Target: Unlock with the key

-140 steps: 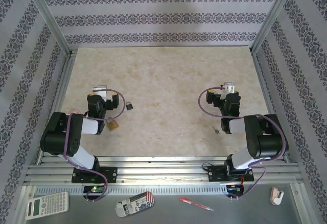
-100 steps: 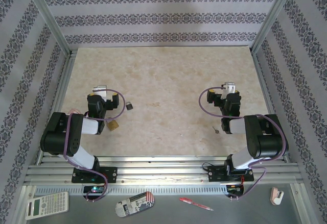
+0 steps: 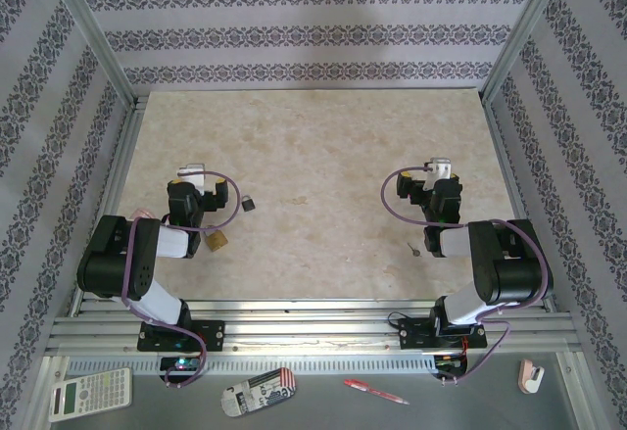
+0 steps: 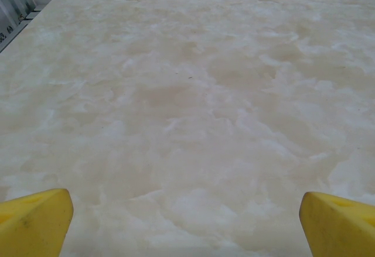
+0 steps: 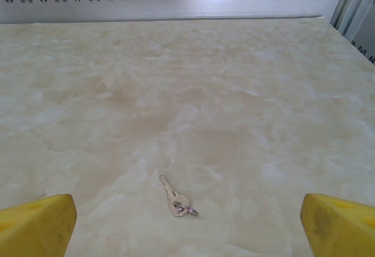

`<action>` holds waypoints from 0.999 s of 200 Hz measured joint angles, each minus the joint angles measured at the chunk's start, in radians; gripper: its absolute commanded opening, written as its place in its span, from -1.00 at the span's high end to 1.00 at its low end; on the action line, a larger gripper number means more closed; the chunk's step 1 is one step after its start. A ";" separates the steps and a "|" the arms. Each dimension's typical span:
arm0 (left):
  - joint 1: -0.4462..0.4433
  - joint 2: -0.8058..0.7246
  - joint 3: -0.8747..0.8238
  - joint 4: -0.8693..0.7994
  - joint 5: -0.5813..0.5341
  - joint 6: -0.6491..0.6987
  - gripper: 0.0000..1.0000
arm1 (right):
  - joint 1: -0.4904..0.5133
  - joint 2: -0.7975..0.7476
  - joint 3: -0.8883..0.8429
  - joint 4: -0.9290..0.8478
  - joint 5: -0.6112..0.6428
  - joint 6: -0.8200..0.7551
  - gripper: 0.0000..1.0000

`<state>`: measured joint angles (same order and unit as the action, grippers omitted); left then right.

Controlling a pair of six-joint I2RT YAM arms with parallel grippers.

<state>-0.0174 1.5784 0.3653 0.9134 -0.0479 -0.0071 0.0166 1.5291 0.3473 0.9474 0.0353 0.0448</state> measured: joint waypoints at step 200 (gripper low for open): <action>-0.089 -0.482 0.410 -0.840 0.057 -0.374 -0.99 | 0.240 -0.656 0.216 -0.832 0.039 0.196 -0.95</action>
<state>-0.1066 1.0962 0.7753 0.0731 0.0090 -0.3809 0.2565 0.8734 0.5636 0.1150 0.0742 0.2413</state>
